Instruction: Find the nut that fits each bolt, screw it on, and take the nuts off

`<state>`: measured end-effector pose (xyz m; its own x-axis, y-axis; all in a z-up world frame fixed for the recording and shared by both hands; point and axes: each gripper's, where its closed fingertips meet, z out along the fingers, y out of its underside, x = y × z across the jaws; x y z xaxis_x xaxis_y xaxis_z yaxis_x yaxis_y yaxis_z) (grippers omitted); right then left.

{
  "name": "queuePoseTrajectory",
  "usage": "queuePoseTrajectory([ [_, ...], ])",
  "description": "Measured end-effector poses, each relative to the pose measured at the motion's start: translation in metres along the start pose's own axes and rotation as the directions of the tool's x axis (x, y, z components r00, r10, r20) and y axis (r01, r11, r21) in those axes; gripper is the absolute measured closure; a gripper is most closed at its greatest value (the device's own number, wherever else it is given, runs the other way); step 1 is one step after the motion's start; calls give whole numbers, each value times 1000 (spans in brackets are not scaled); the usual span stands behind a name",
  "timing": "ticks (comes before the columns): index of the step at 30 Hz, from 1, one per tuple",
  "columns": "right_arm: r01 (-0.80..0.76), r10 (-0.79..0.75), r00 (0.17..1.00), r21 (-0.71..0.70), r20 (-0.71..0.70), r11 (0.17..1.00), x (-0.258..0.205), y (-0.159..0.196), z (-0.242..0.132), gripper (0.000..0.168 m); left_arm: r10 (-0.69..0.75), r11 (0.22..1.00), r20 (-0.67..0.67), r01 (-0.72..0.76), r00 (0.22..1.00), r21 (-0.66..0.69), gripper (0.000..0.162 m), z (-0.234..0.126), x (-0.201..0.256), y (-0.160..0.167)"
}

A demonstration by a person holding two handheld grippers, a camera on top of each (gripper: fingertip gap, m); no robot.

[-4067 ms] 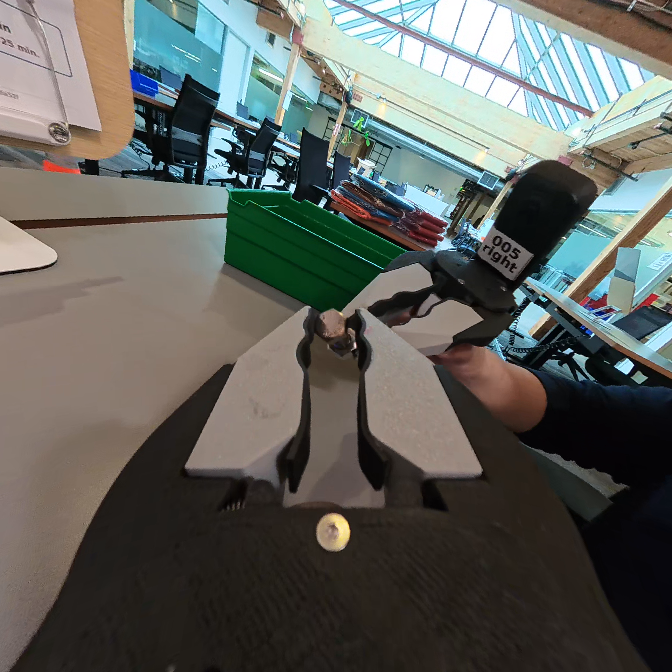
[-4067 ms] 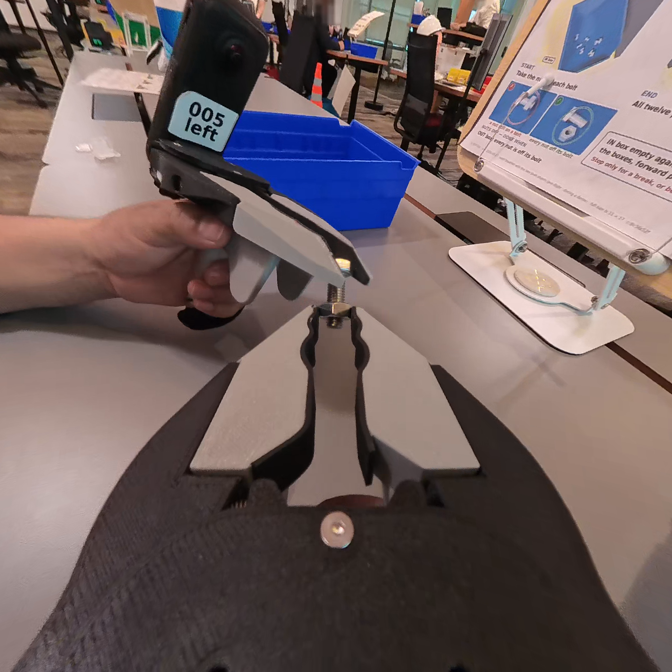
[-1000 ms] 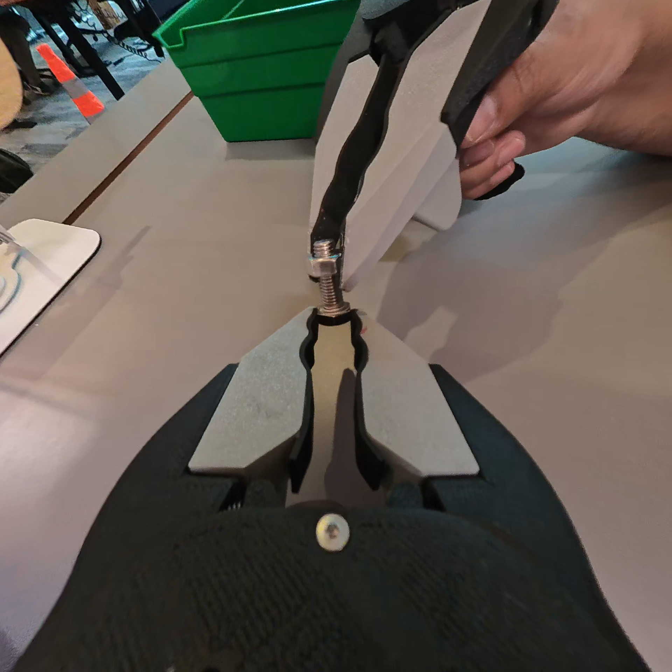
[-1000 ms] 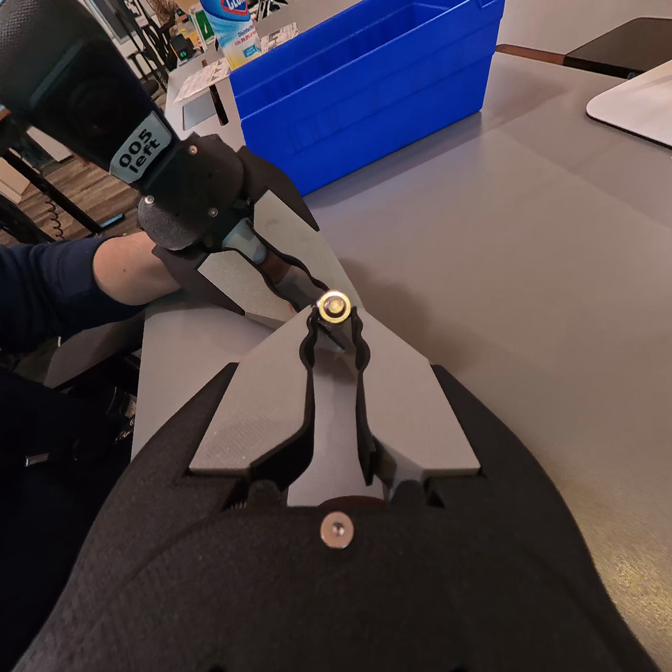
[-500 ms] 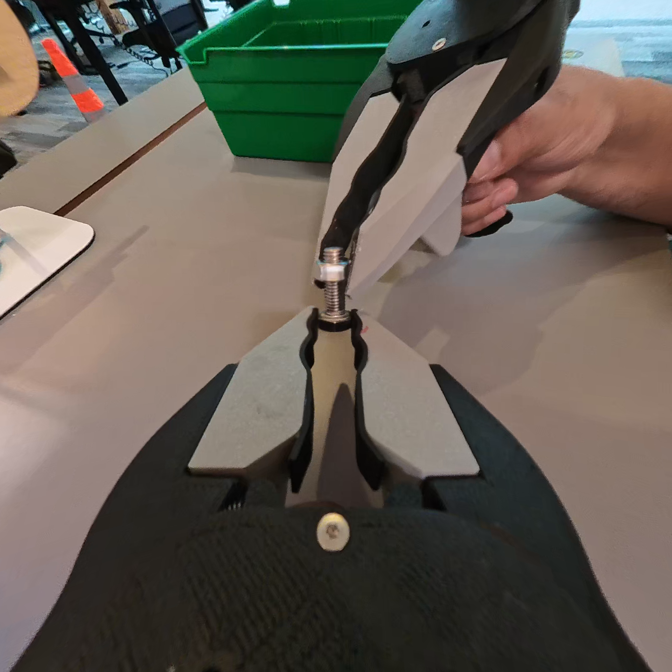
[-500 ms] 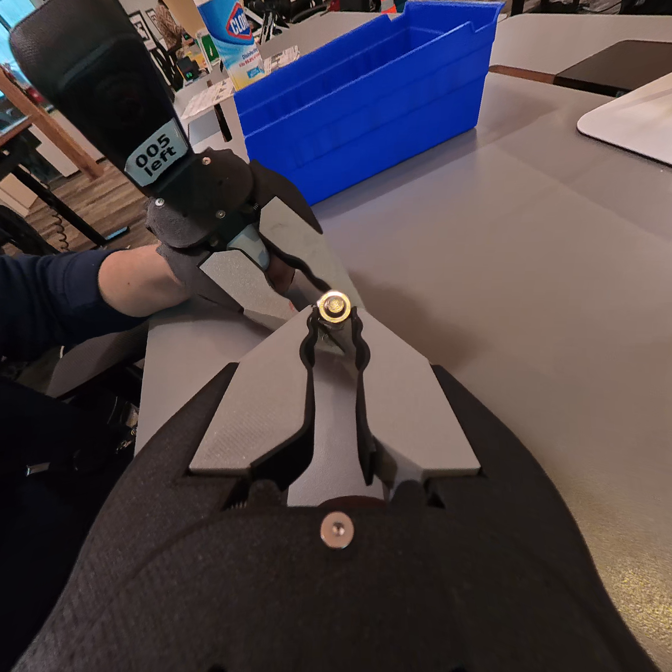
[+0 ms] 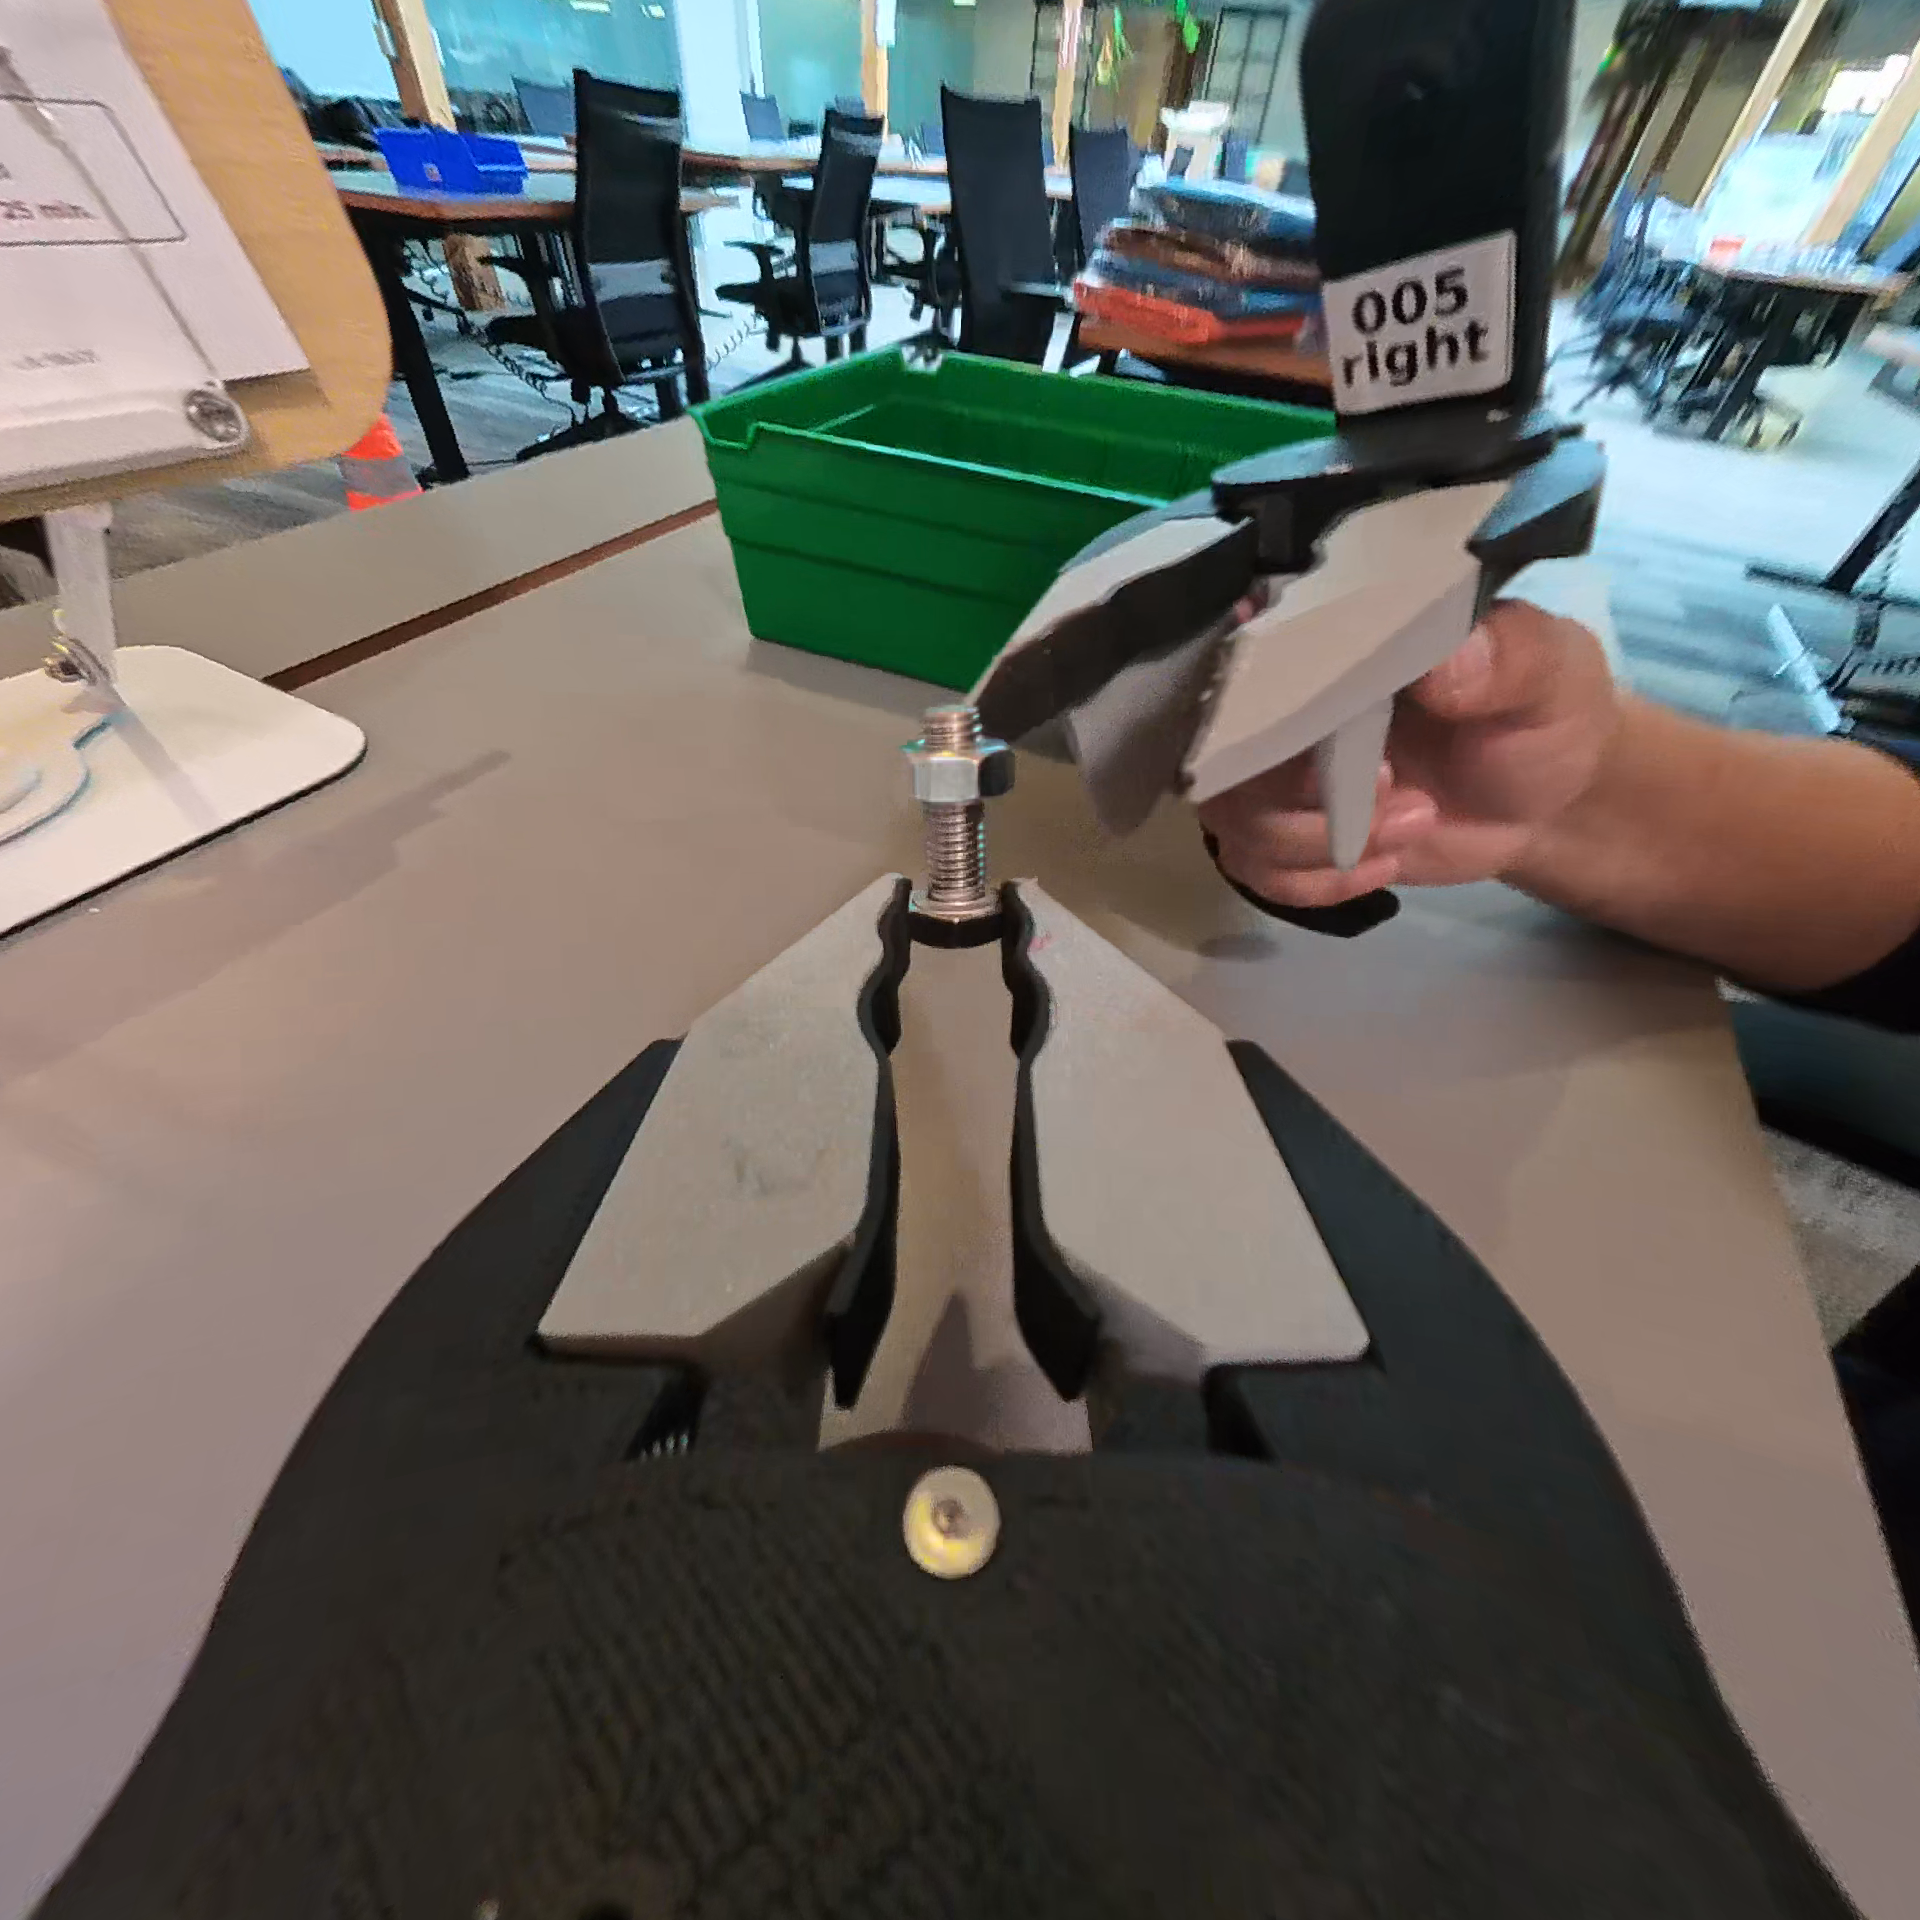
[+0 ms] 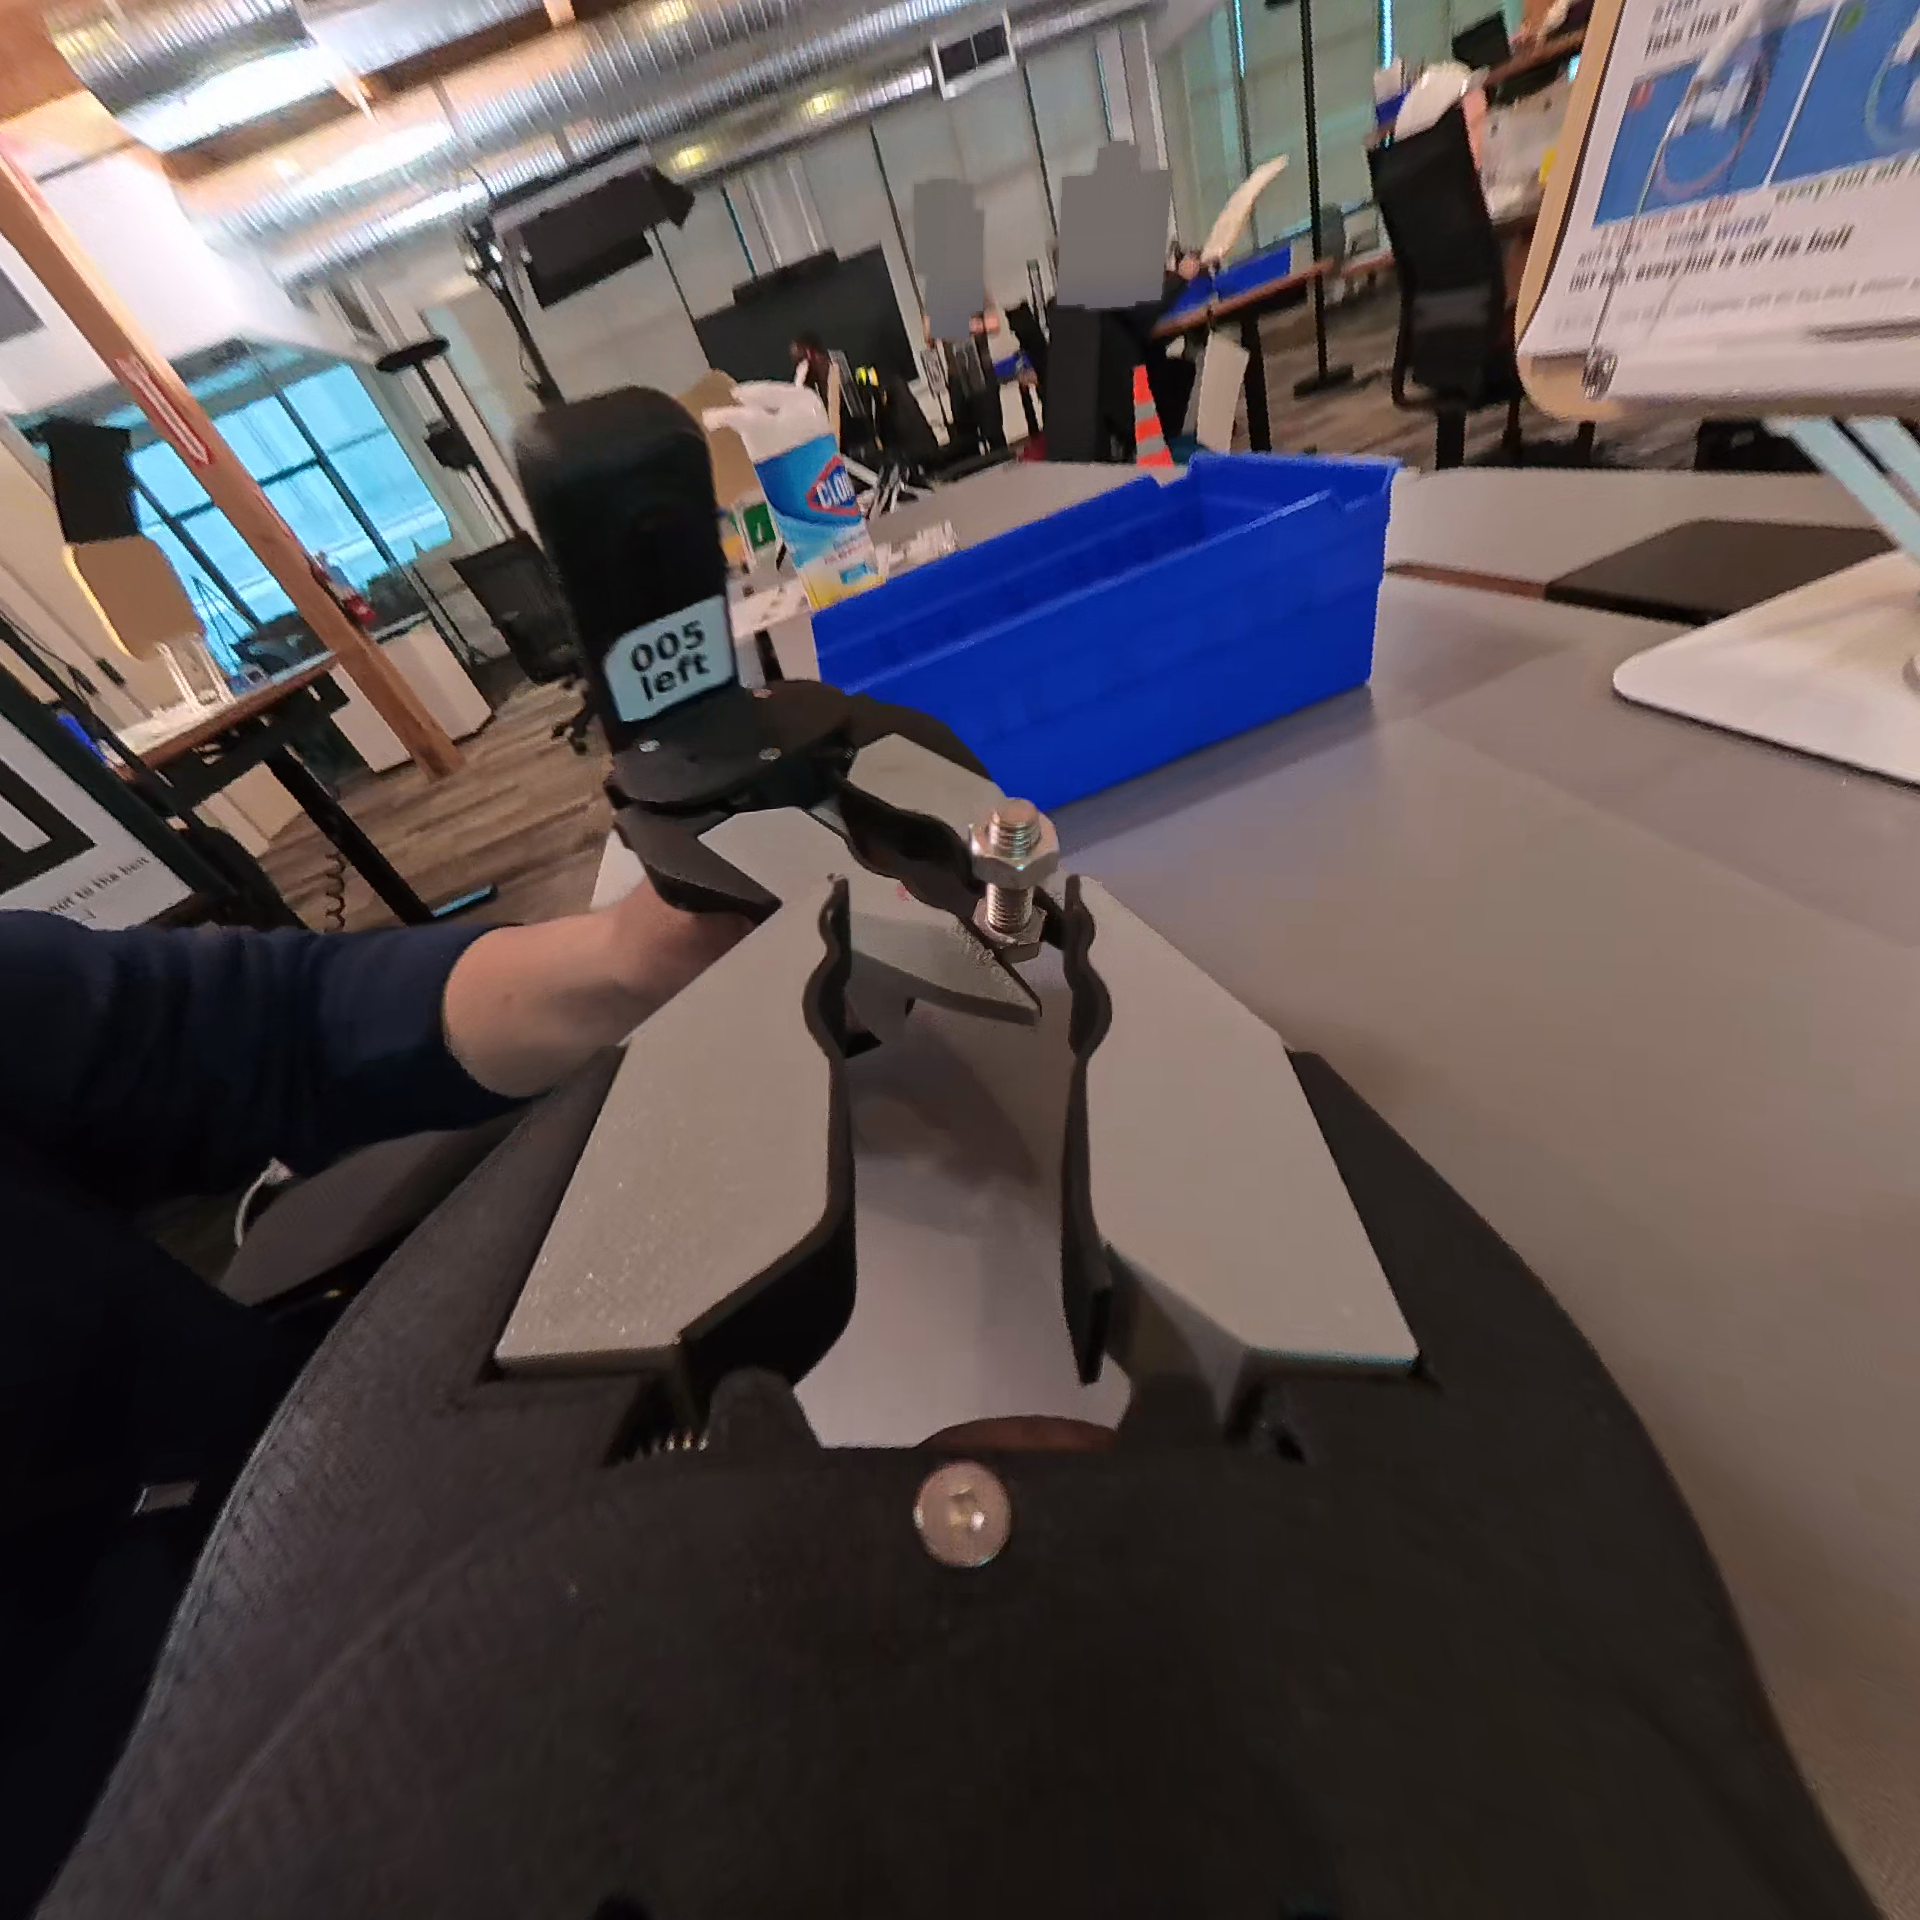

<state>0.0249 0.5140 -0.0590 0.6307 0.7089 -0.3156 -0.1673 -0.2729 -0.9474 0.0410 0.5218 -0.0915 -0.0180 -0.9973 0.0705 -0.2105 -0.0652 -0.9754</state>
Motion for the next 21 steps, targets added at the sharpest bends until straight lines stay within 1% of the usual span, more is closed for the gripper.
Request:
queuePoseTrajectory([
  [3,10,-10,1000,56,1,998,-2,-9,-4,135,-56,997,-39,58,998,44,147,-4,0,-6],
  [6,1,-1,1000,63,-9,998,-1,-10,-4,135,-81,992,-77,88,994,91,147,-5,6,-15],
  [10,-1,0,1000,68,13,998,-6,-10,0,136,-74,994,-94,81,993,74,147,0,12,-12],
  [17,-31,24,995,72,98,997,-20,-9,10,124,-38,997,-150,47,988,57,147,9,33,-13],
  [19,12,-14,999,63,42,998,-14,-9,8,124,-34,997,-138,44,990,69,147,8,33,-16],
  [21,41,-41,999,75,-2,996,-7,-12,2,126,-49,994,-104,58,993,89,147,3,22,-19],
])
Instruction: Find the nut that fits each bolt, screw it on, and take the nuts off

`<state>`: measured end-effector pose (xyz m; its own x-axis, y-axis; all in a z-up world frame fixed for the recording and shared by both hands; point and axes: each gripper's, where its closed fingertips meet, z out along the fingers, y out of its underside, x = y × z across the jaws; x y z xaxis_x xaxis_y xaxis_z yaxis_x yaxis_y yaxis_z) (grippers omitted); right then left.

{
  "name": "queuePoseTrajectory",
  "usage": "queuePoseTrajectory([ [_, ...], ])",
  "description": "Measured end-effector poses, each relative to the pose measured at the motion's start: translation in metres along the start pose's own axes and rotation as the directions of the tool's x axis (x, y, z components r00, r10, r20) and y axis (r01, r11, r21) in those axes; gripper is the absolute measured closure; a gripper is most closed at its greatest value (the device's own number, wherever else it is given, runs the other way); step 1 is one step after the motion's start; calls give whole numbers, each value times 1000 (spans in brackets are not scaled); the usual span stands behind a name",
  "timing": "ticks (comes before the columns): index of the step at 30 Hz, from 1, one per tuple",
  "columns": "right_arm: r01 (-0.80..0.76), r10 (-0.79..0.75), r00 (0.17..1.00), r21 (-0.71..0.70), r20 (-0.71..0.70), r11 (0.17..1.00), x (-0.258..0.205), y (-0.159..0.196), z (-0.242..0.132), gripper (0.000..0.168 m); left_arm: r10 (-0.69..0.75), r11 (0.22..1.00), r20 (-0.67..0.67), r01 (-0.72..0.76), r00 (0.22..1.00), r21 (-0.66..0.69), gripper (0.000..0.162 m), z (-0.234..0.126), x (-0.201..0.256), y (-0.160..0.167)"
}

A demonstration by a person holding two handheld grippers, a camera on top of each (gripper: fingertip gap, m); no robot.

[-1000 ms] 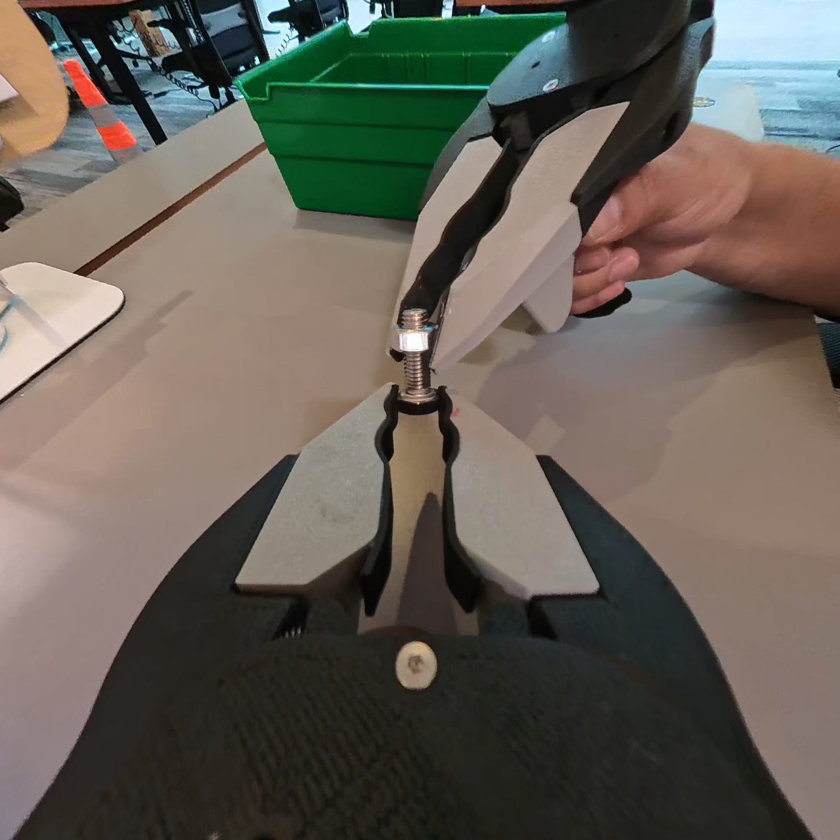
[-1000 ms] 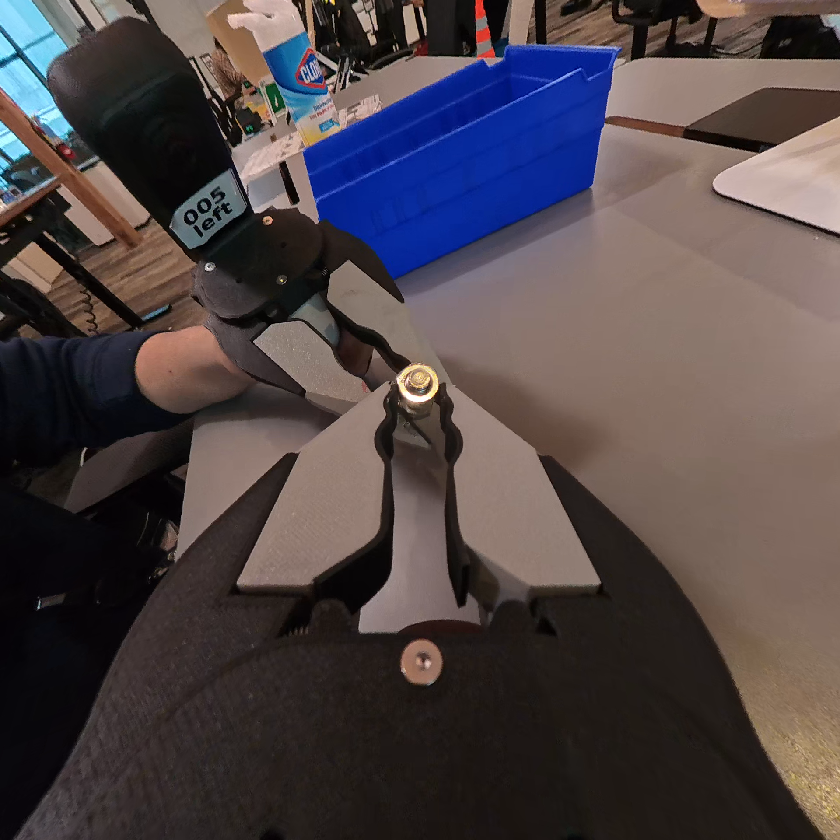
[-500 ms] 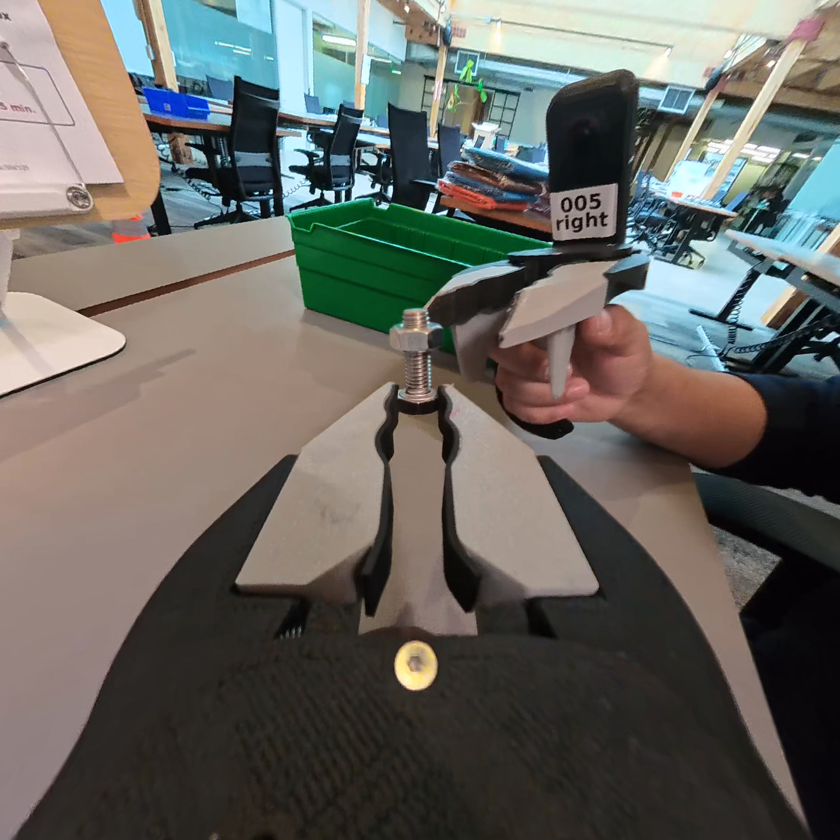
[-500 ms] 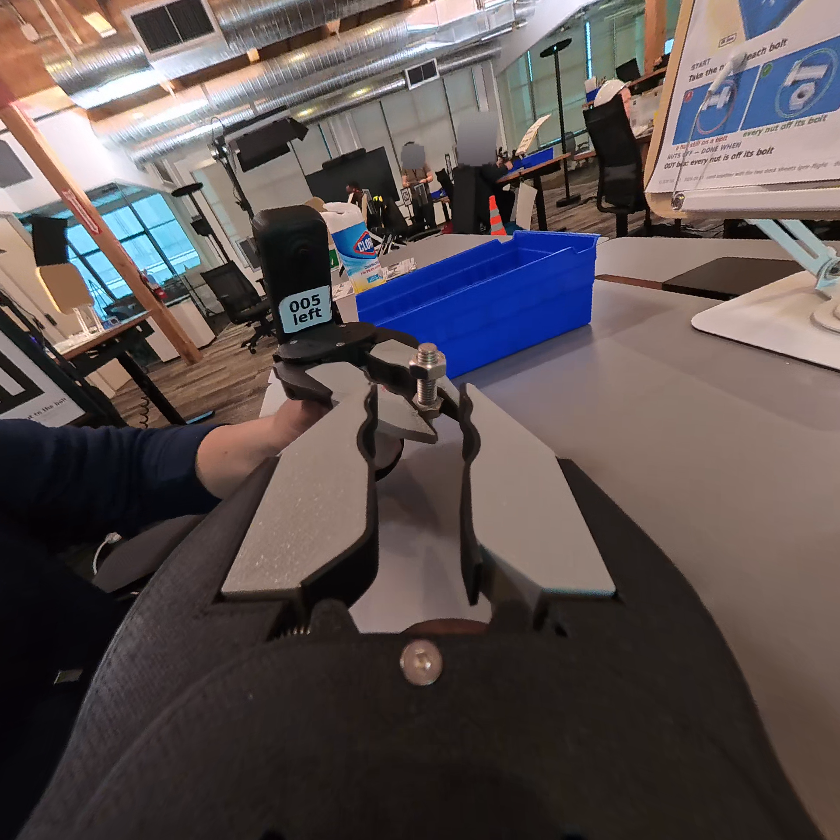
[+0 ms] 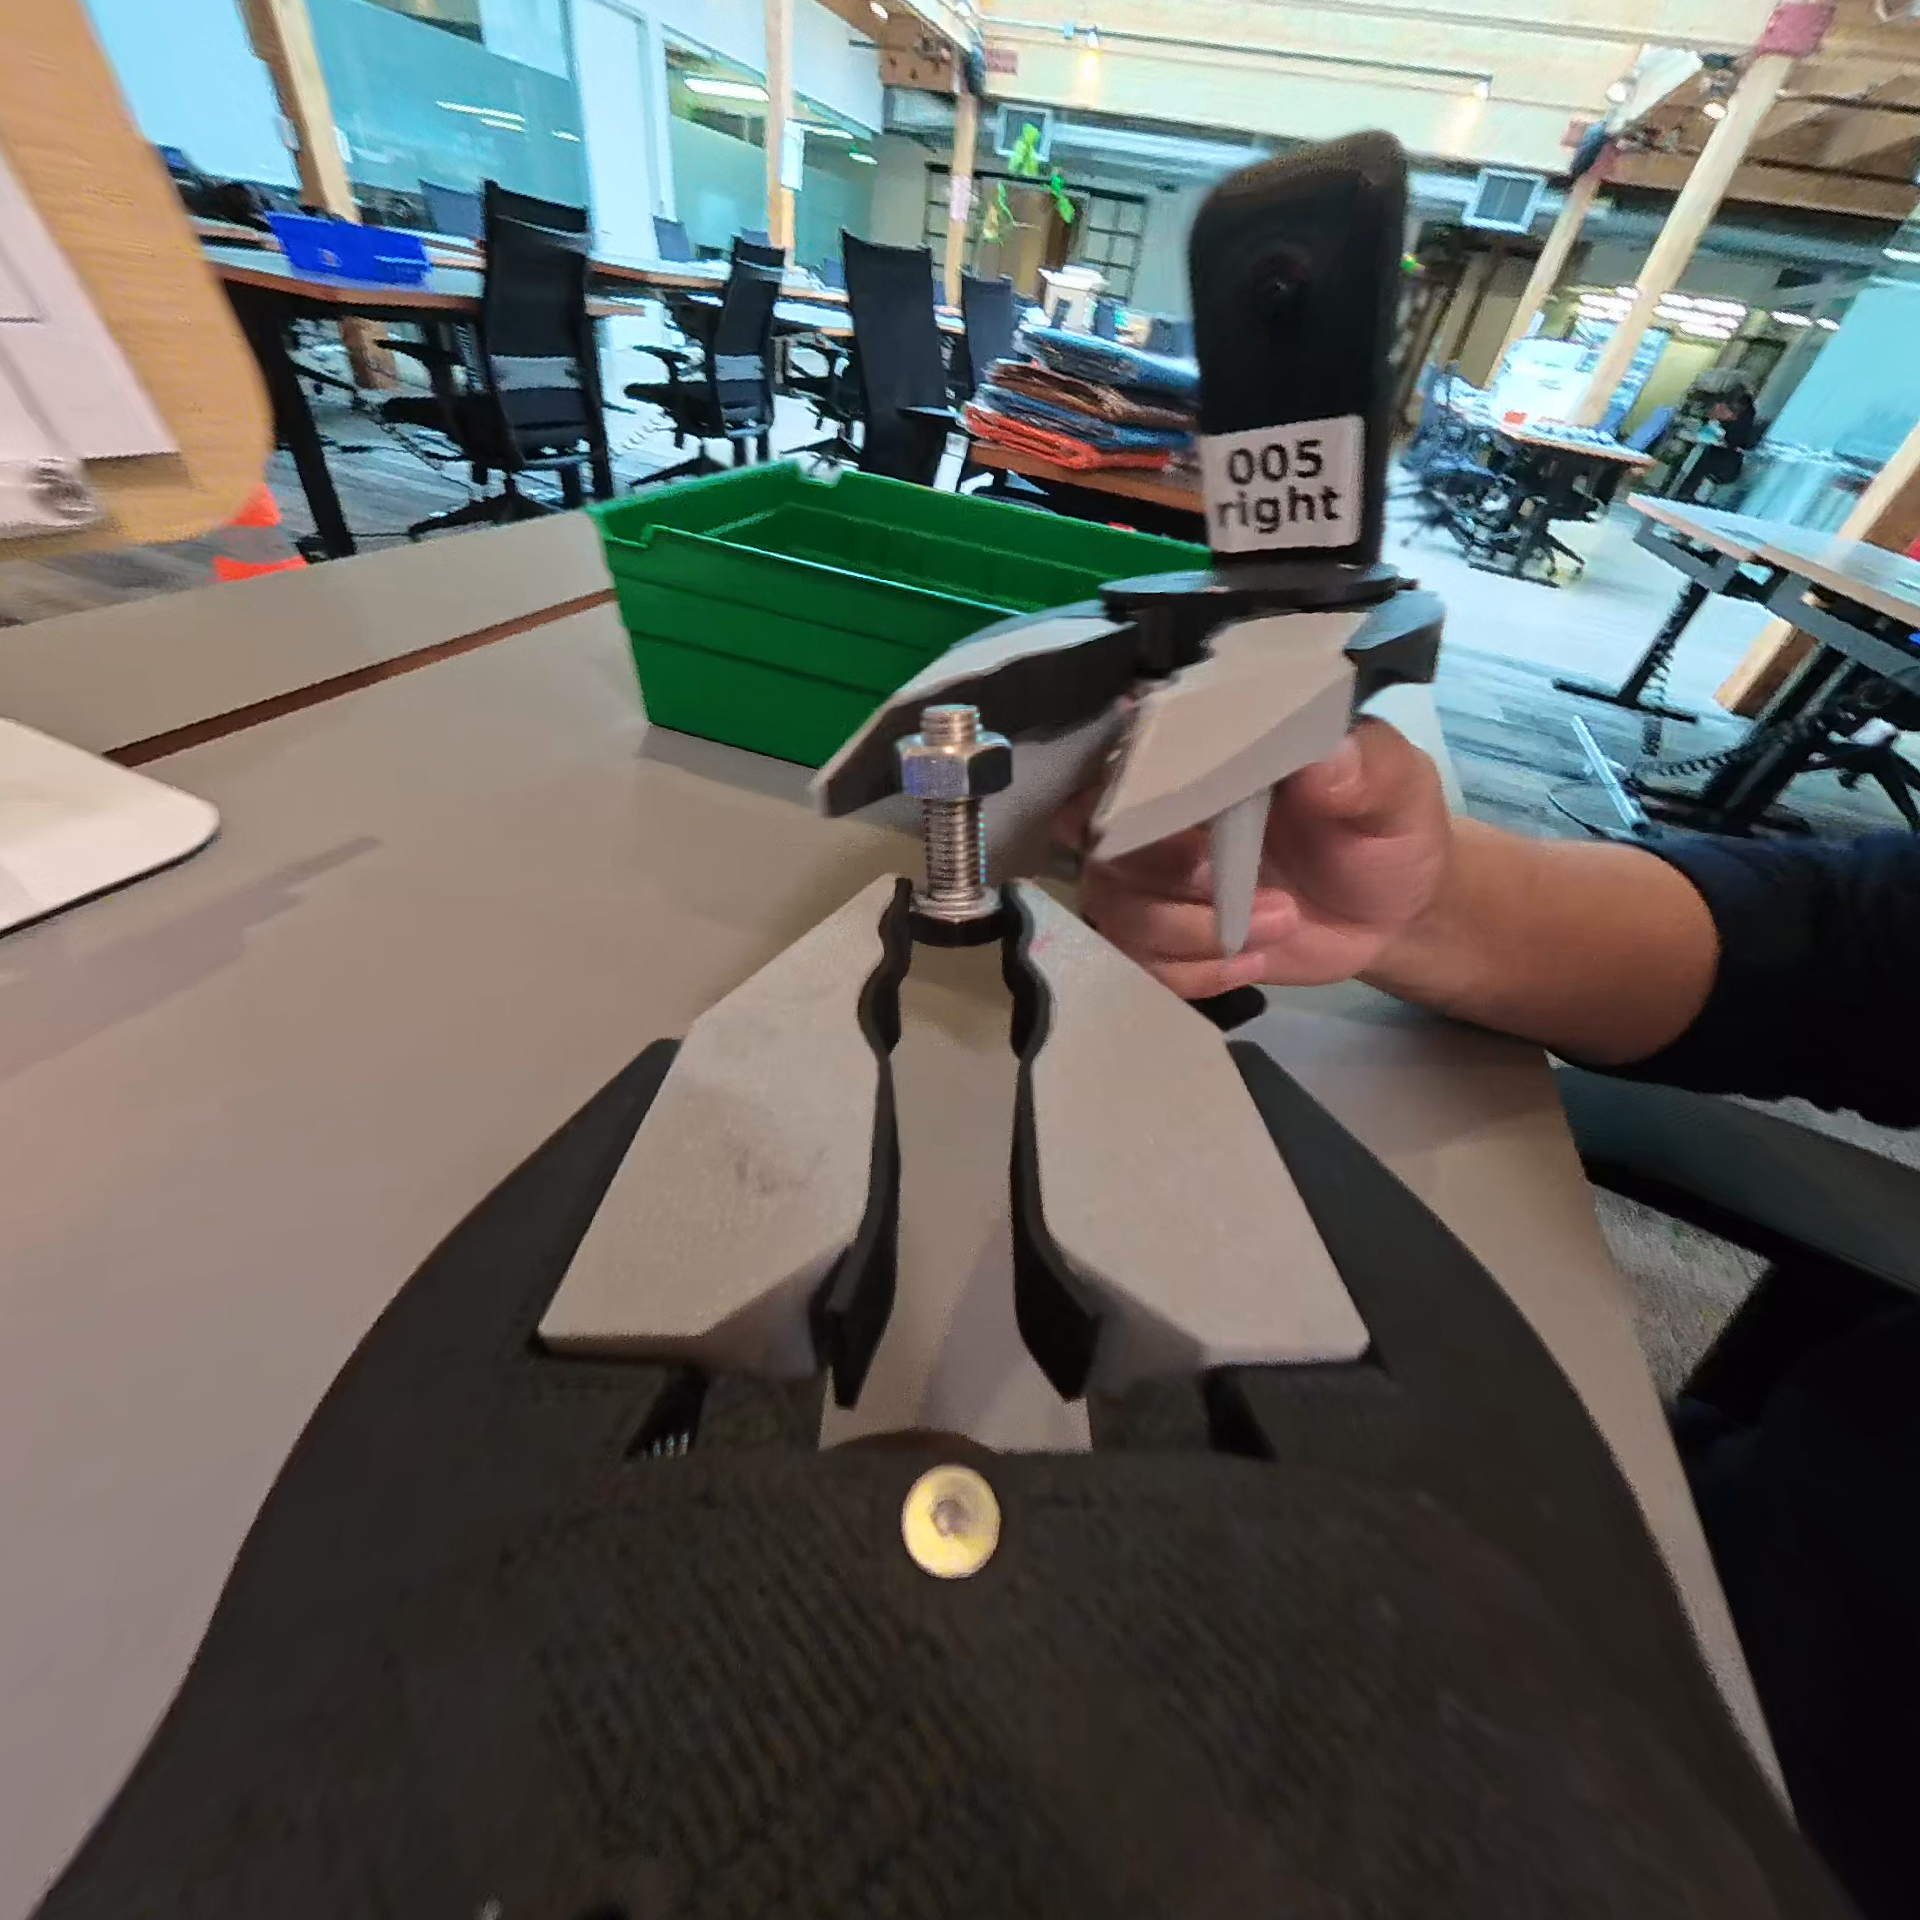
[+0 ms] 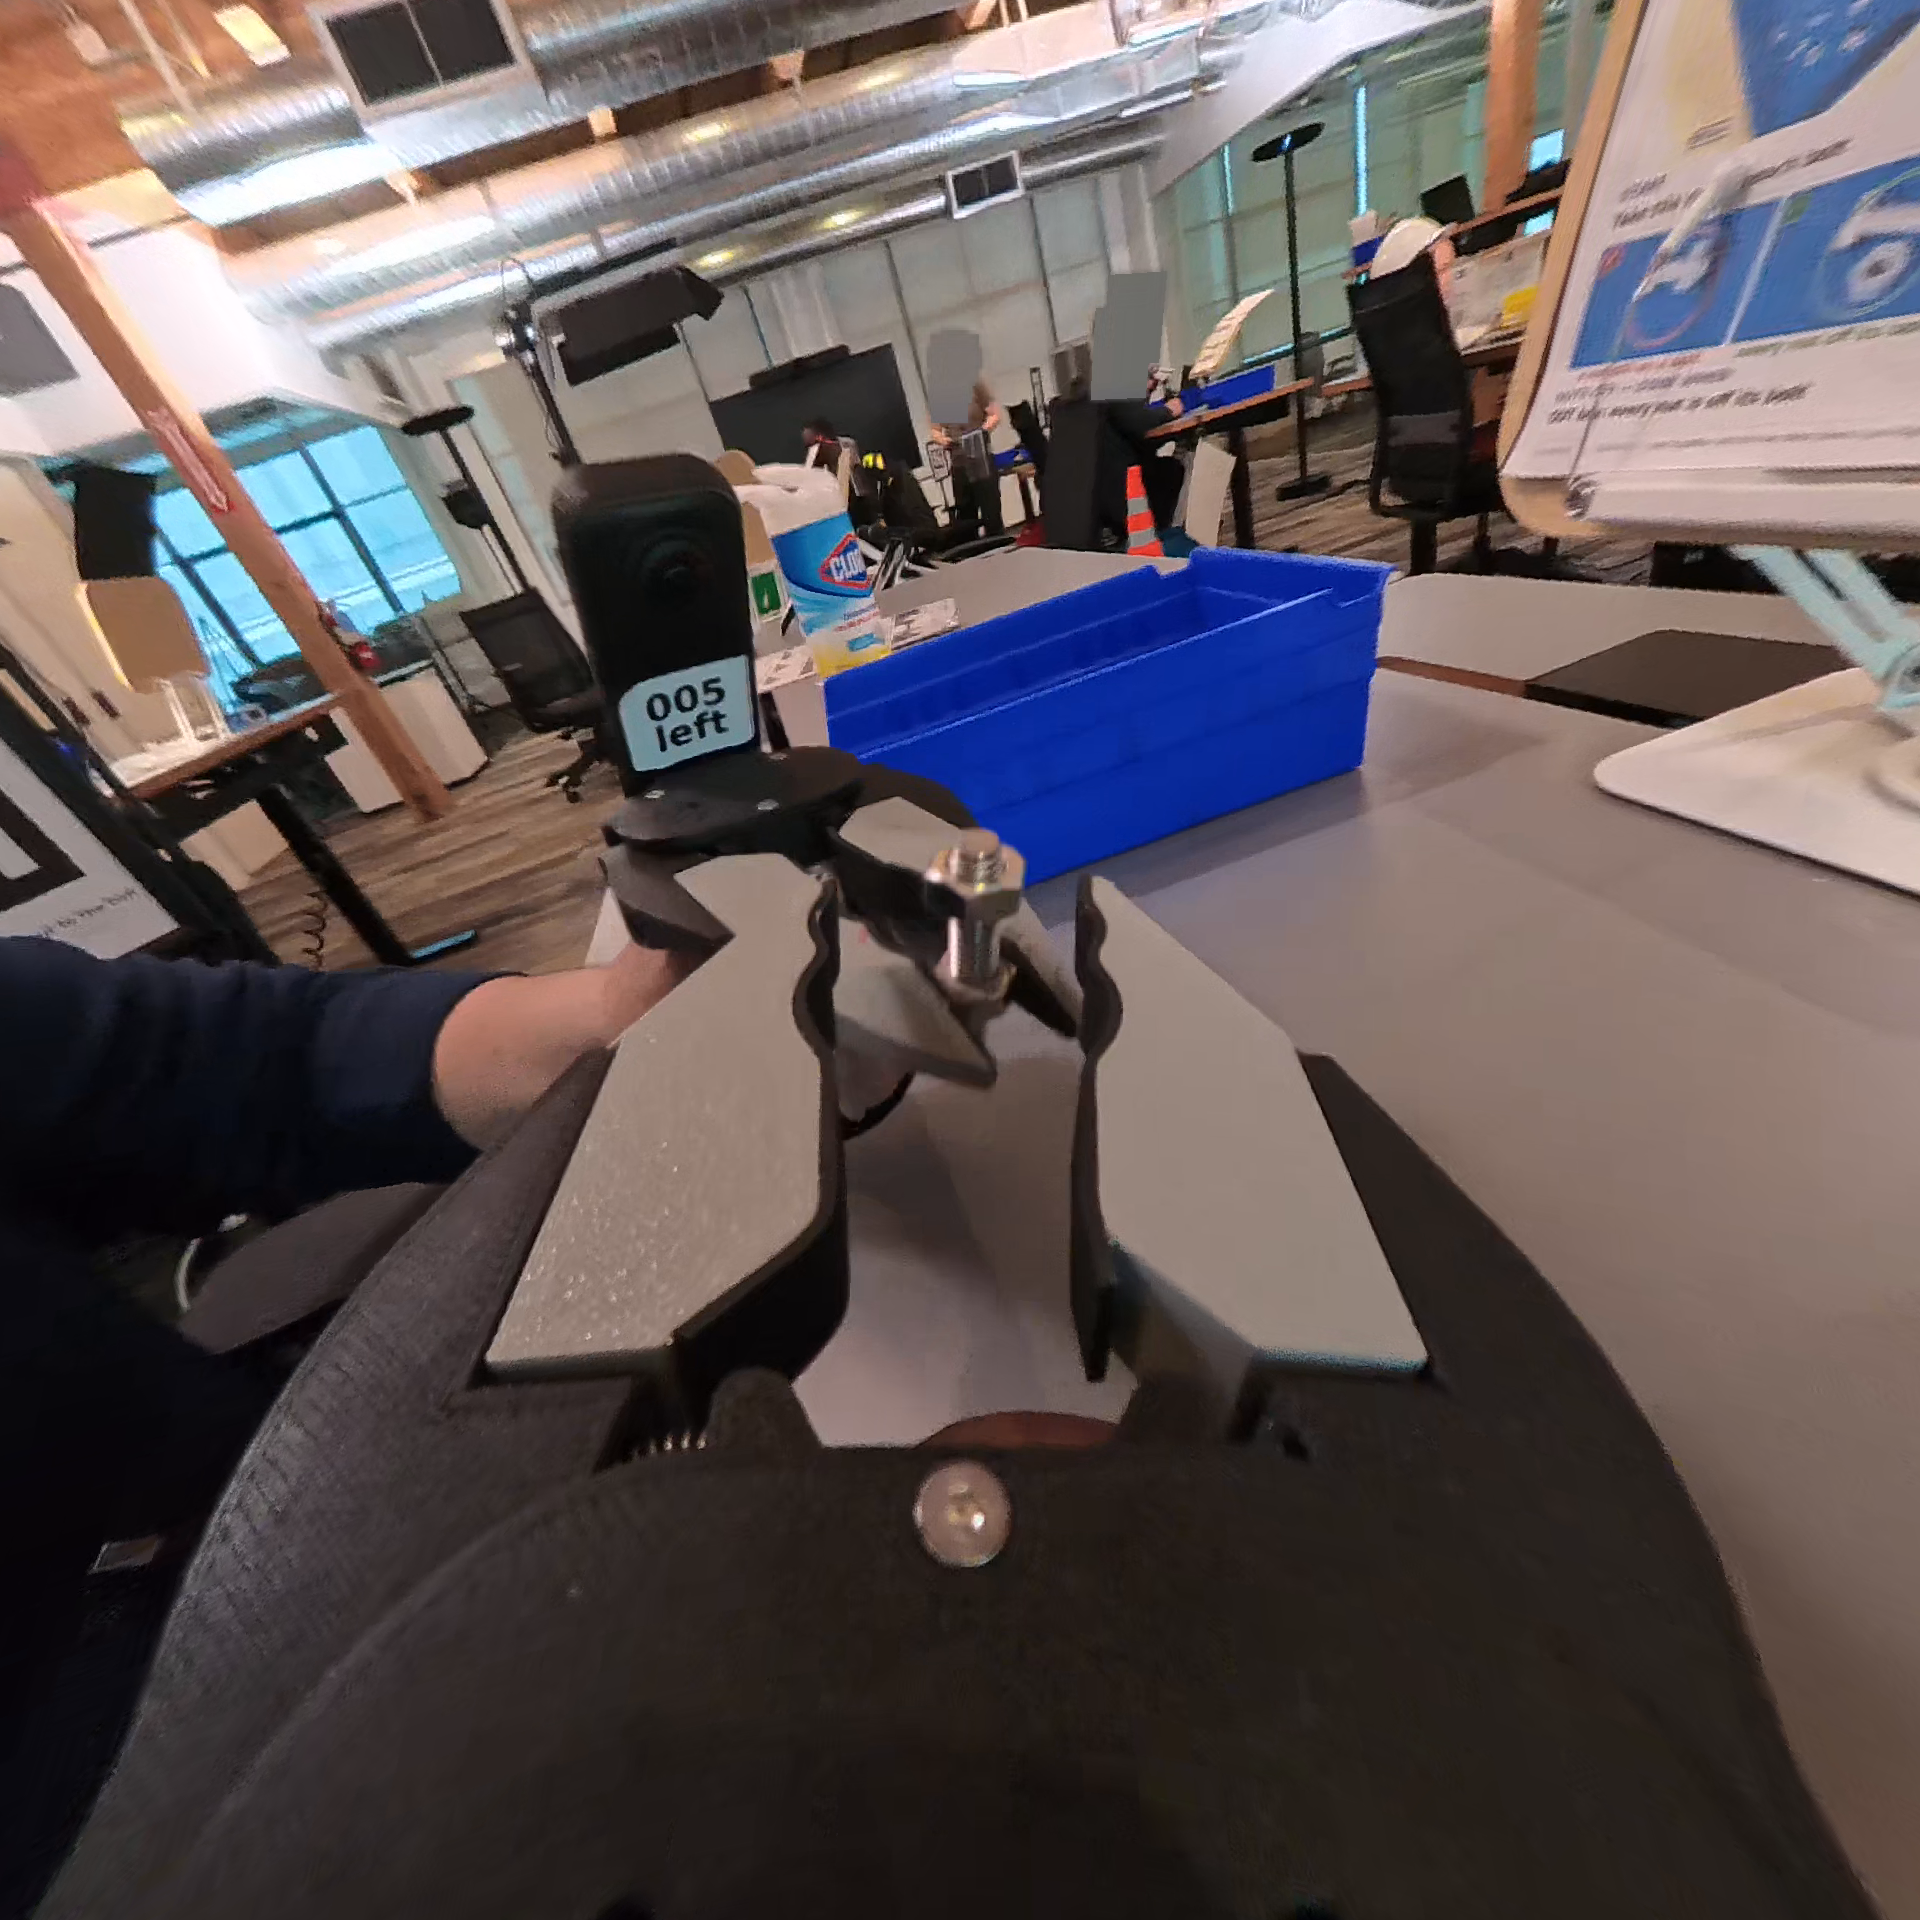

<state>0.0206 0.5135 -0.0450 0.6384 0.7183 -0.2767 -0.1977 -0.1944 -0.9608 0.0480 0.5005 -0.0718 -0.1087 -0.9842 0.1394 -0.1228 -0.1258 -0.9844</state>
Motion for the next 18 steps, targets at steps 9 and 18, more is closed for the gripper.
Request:
queuePoseTrajectory([
  [9,22,-23,999,10,22,1000,-11,-4,4,125,-10,1000,-17,10,1000,-11,147,-1,0,0],
  [18,21,-21,1000,66,-11,998,-3,-18,-9,127,-19,1000,2,19,1000,-3,147,2,0,-1],
])
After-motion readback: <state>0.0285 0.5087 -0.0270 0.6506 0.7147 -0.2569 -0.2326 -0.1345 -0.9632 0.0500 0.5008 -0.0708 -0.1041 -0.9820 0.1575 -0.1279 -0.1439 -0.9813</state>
